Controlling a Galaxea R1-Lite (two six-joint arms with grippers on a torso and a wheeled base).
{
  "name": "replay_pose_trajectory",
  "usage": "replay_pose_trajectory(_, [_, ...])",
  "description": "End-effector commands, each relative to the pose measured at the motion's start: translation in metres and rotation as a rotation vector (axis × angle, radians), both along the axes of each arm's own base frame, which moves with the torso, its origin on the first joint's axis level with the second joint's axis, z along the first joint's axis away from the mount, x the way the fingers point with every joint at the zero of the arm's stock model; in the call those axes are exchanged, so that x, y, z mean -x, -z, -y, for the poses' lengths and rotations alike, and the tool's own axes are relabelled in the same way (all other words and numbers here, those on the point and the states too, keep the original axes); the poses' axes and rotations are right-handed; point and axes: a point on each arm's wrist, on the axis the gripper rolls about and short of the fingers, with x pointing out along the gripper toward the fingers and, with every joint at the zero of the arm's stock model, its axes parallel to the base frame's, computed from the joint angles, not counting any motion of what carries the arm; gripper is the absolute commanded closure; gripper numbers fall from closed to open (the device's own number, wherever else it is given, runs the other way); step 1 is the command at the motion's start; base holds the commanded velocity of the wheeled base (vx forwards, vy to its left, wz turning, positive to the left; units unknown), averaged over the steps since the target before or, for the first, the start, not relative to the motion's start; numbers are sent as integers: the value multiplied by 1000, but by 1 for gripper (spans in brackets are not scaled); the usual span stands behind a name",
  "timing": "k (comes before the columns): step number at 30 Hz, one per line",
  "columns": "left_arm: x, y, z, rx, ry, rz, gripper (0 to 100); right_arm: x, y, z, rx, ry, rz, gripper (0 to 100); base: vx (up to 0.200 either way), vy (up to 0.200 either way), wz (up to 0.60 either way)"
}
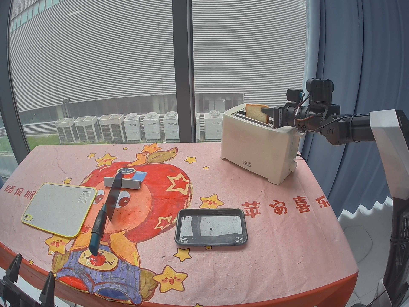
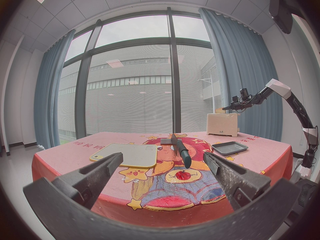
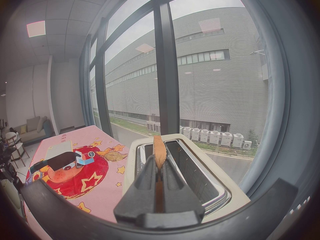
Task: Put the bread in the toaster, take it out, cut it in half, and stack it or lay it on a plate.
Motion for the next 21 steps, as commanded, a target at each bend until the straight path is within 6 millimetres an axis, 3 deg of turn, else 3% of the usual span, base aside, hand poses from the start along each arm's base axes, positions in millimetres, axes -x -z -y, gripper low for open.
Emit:
replay_pose_trajectory(1, [0, 5, 0, 0, 0, 0, 0, 5, -10, 0, -4, -1, 20, 100, 0, 0, 0])
replay_pose_trajectory(15, [0, 5, 0, 0, 0, 0, 0, 29, -52, -2, -19, -7, 94, 100, 0, 0, 0])
replay_pose_trajectory(21, [0, 5, 0, 0, 2, 0, 0, 51, -70, -3, -25, -22, 117, 100, 0, 0, 0])
